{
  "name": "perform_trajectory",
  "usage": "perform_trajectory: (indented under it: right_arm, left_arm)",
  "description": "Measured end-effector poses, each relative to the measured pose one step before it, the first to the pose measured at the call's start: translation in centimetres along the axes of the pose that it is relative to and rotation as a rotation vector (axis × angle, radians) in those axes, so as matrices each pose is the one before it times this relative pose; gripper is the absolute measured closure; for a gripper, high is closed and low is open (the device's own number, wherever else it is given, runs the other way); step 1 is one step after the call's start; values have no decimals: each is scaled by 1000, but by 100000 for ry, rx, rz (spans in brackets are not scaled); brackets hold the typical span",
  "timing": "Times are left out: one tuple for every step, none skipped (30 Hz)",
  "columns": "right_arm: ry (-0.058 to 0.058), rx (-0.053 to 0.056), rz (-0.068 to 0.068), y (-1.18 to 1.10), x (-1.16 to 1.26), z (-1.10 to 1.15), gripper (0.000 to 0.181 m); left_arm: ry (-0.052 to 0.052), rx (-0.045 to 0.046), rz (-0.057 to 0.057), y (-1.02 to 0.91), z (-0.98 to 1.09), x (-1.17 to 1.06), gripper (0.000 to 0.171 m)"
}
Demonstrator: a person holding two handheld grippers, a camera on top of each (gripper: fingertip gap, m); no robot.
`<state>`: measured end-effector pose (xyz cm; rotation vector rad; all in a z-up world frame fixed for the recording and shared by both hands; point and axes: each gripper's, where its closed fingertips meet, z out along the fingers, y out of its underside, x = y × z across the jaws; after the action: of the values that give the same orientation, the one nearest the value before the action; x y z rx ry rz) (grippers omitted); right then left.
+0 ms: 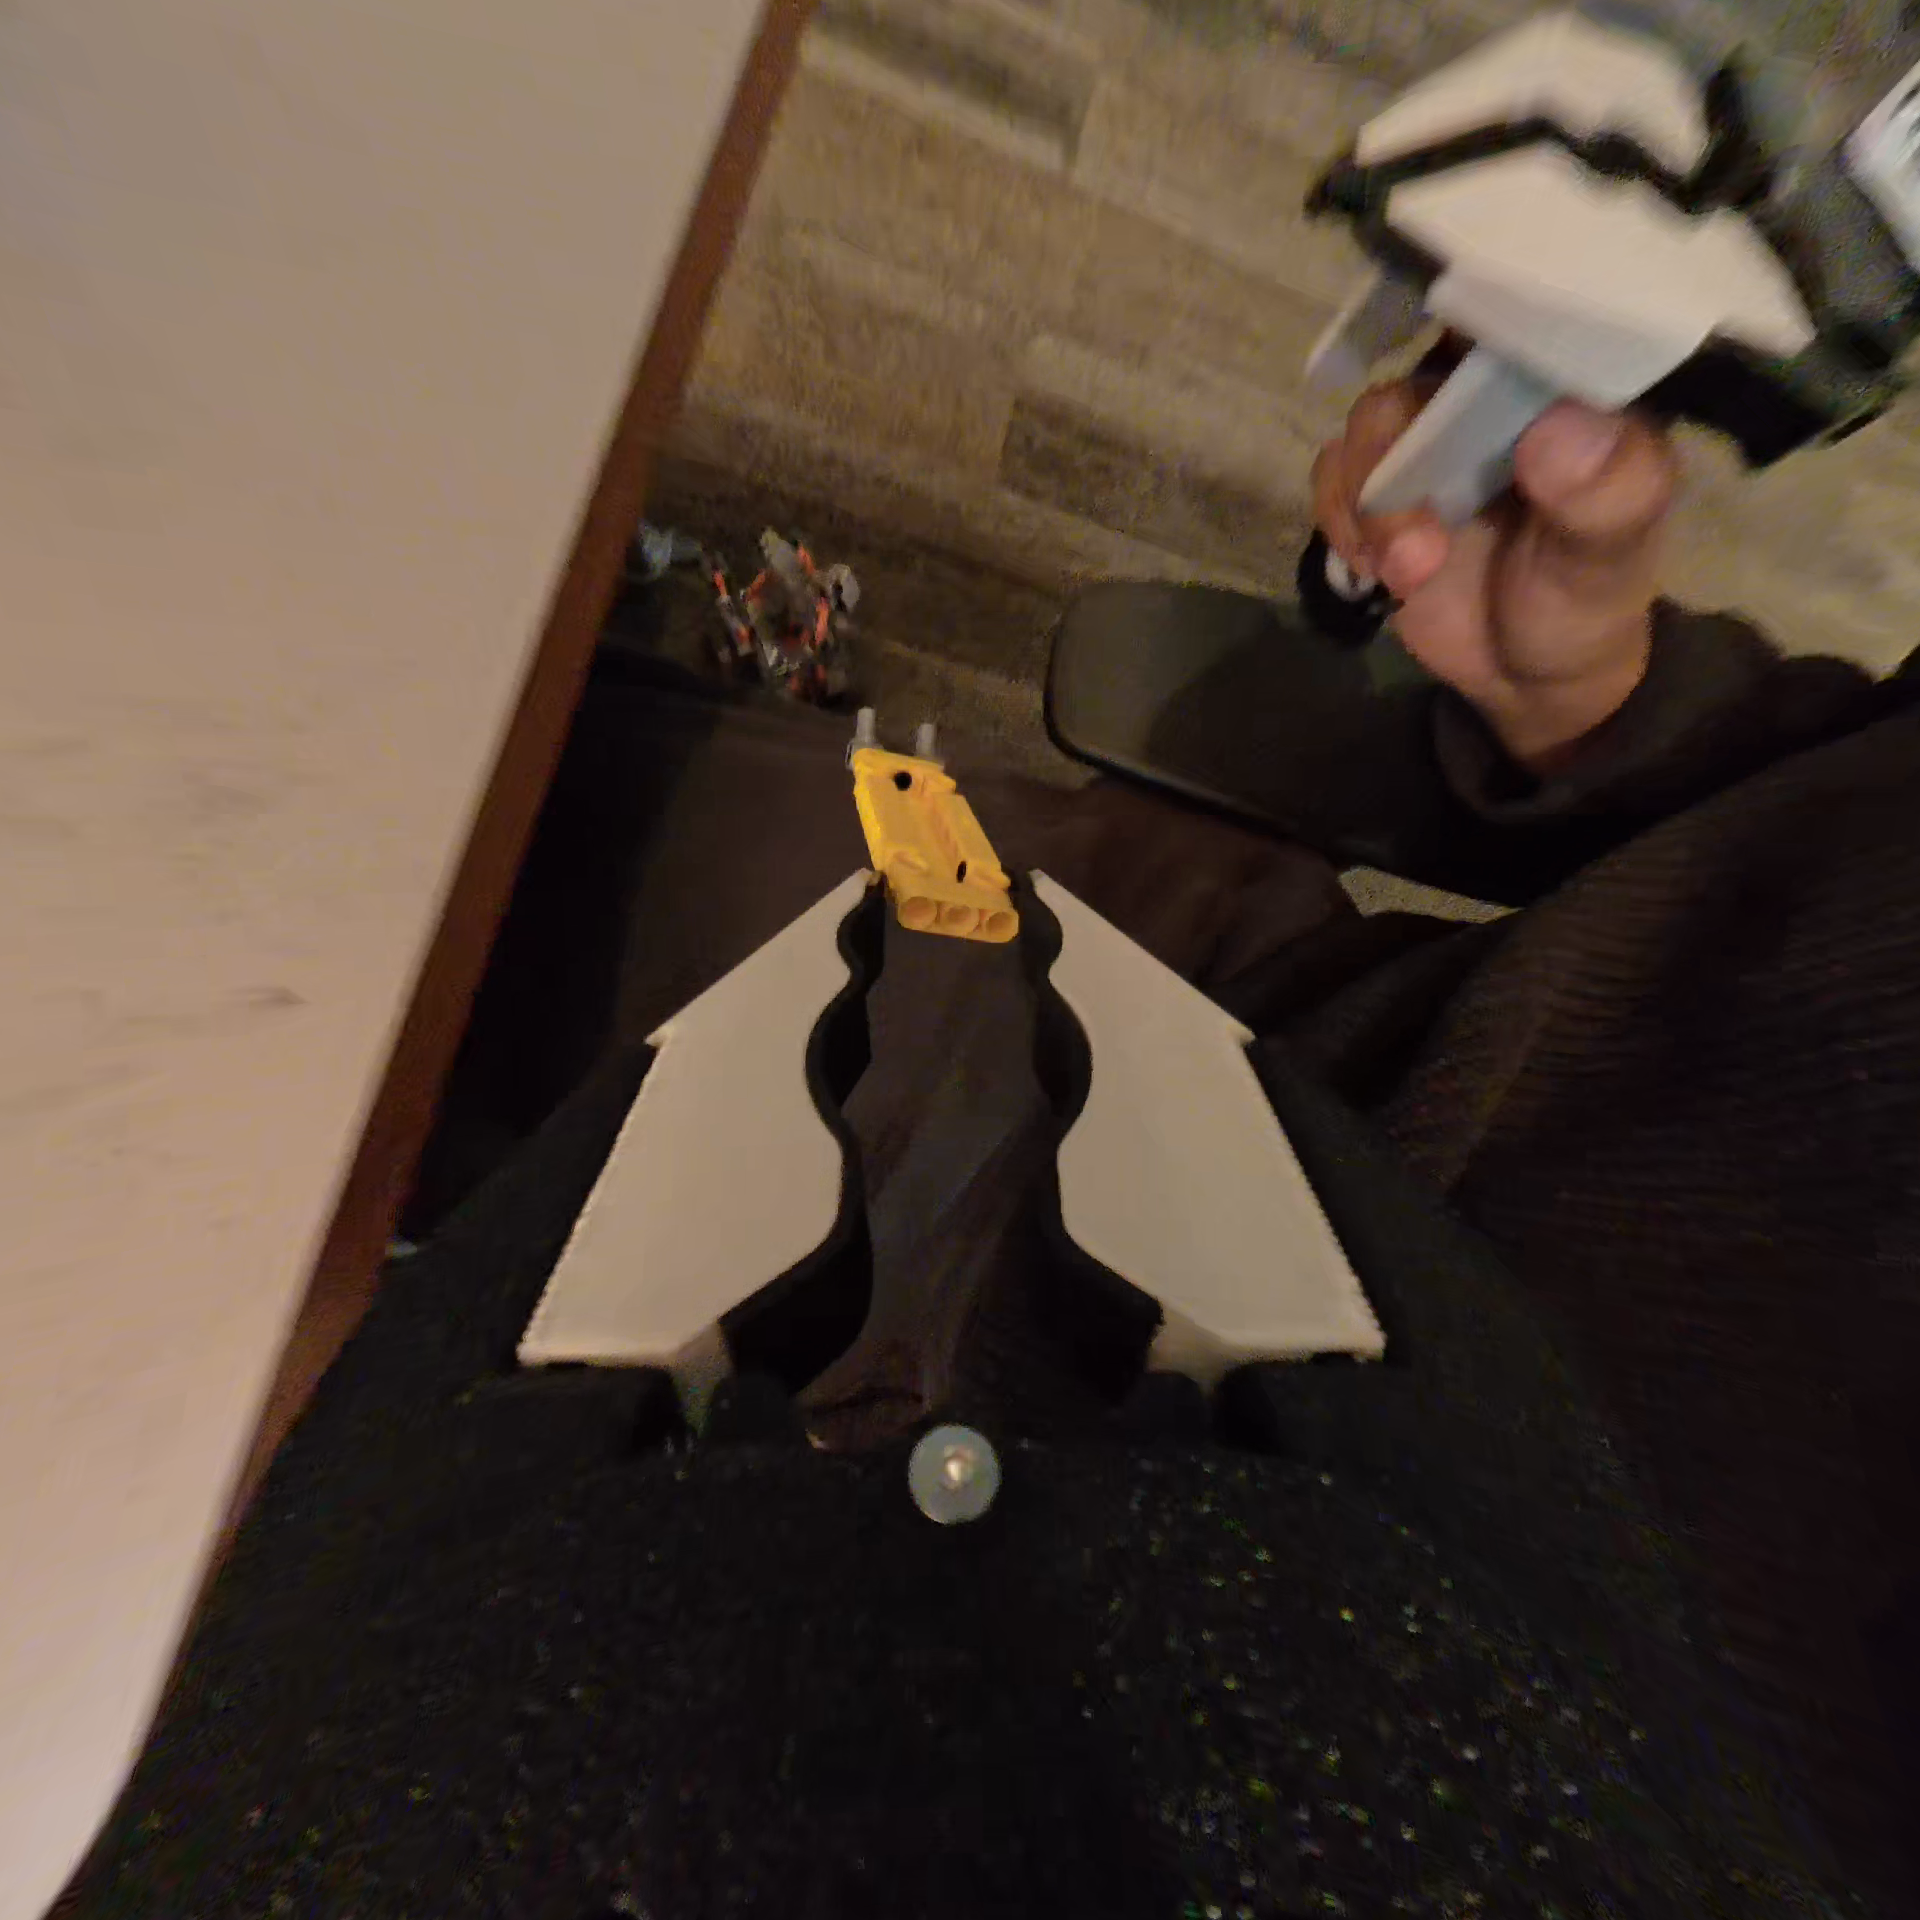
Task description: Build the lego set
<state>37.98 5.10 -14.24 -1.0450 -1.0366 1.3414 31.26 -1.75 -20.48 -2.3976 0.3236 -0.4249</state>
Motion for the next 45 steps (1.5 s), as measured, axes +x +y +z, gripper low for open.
perform_trajectory:
  right_arm:
    - [79,65,-109,-11,8,-5,177]
    - [77,-47,-77,7,6,-3,177]
    - [39,-34,27,9,4,17,177]
    - [-27,-52,165,31,5,11,177]
    - [-97,-109,219,33,2,29,177]
    - [-65,-170,130,54,3,32,177]
    - [-58,-176,34,46,-9,34,177]
    - [-34,-169,-14,52,-2,23,177]
    - [-14,-226,-42,55,-7,40,177]
    - [41,-313,-206,65,-8,25,177]
    - [284,-555,-710,97,12,40,177]
    - [645,-868,-1307,156,45,45,177]
    - [548,-969,-1349,171,23,57,177]
    - [148,-681,-970,115,-51,60,177]
    - [-58,-314,-573,48,-58,58,177]
    - [-148,-223,-239,43,-44,53,177]
    - [-139,-312,5,78,-31,53,177]
    - [-159,-236,191,64,-16,39,177]
    - [-236,8,364,23,-19,16,177]
    - [-256,98,396,-11,-14,16,177]
    - [-70,52,161,-10,9,-16,177]
    - [199,64,-66,-16,52,-35,177]
    - [243,166,-21,-44,65,-46,177]
    - [140,301,167,-66,48,-56,177]
    - [41,469,323,-103,43,-62,177]
    - [18,503,338,-99,39,-61,177]
    - [-149,285,333,-73,6,-45,177]
    - [-288,419,282,-84,-30,-47,177]
    - [-614,681,270,-135,-96,-47,177]
    - [-462,817,239,-157,-103,-46,177]
    - [-225,407,95,-89,-59,-26,177]
    - [-221,-11,-45,-27,-68,7,177]
    - [-231,-65,-120,-10,-64,1,177]
    - [-45,49,-215,-38,-41,2,177]
    - [178,23,-367,-39,-10,-20,177]
    - [368,-28,-449,-22,42,-26,177]
    - [350,-78,-305,-3,60,-23,177]
    - [238,-2,-60,-4,67,-20,177]
    - [92,23,178,5,50,-11,177]
    - [53,-18,217,10,42,-14,177]
    - [133,-44,100,14,41,-15,177]
    - [158,79,16,4,51,-19,177]
    - [47,89,117,-9,38,-26,177]
    - [-68,135,256,-25,22,-20,177]
    - [-59,381,320,-79,19,-40,177]
  left_arm:
    - [1539,2488,-574,-701,-1124,-679,147]
    - [687,1538,-1074,-596,-1018,-840,147]
    - [1762,901,-568,-510,-876,-728,147]
    - [1247,381,-398,-401,-722,-862,147]
    - [493,-895,-1550,-198,-540,-1088,147]
    - [1958,-1084,-769,-180,-374,-880,147]
    - [1932,-639,208,-242,-279,-832,147]
    - [385,-1830,-541,-67,-154,-1115,148]
    - [880,-3328,-371,131,-22,-1080,147]
    - [1672,-3685,589,210,86,-929,147]
    - [2560,-3847,1893,274,162,-717,147]
    - [4363,-5355,3885,580,253,-329,147]
    - [2006,-6959,2921,879,319,-647,147]
    - [-1336,-5891,1652,711,337,-1044,147]
    - [311,-4766,2770,512,391,-584,147]
    - [1564,-2088,3144,52,211,-200,147]
    - [-924,1374,2014,-531,-134,-535,148]
    - [-1116,-976,1762,-210,-67,-576,148]
    - [-1114,-2407,1871,42,13,-499,147]
    - [-841,-1867,2061,-20,31,-329,147]
    - [-1348,-772,1363,-155,5,-309,145]
    - [-2891,-226,761,-204,-12,-453,142]
    - [-1856,140,503,-185,5,-202,142]
    - [-117,219,18,-110,39,126,142]
    - [432,329,-549,-65,107,289,141]
    - [-154,18,-129,39,119,248,140]
    - [-2055,-4,902,89,102,10,139]
    - [-2870,125,1518,45,16,-102,139]
    - [-3163,-668,1568,90,16,-241,139]
    - [-3545,-1242,1281,72,24,-409,139]
    - [-2114,-1551,1341,9,33,-268,138]
    - [-6187,-2285,1452,19,32,-979,129]
    - [-4045,-1355,2556,-155,-72,-715,121]
    - [-7389,-997,1640,-246,-22,-1242,123]
    - [-9470,-311,751,-357,66,-1594,124]
    - [-7444,1049,-585,-521,186,-1283,124]
    - [-6561,1777,-2611,-594,215,-1167,124]
    - [-5980,2577,-4586,-662,197,-1030,124]
    - [-2457,2847,-4997,-627,141,-411,124]
    - [-800,2070,-5706,-432,100,-107,124]
    - [764,768,-6256,-201,85,145,124]
    - [1587,-730,-7466,95,87,278,124]
    - [2201,-1936,-9234,323,90,328,124]
    - [3104,-907,-10159,227,9,452,124]
    - [1420,1069,-10991,45,-99,192,115]
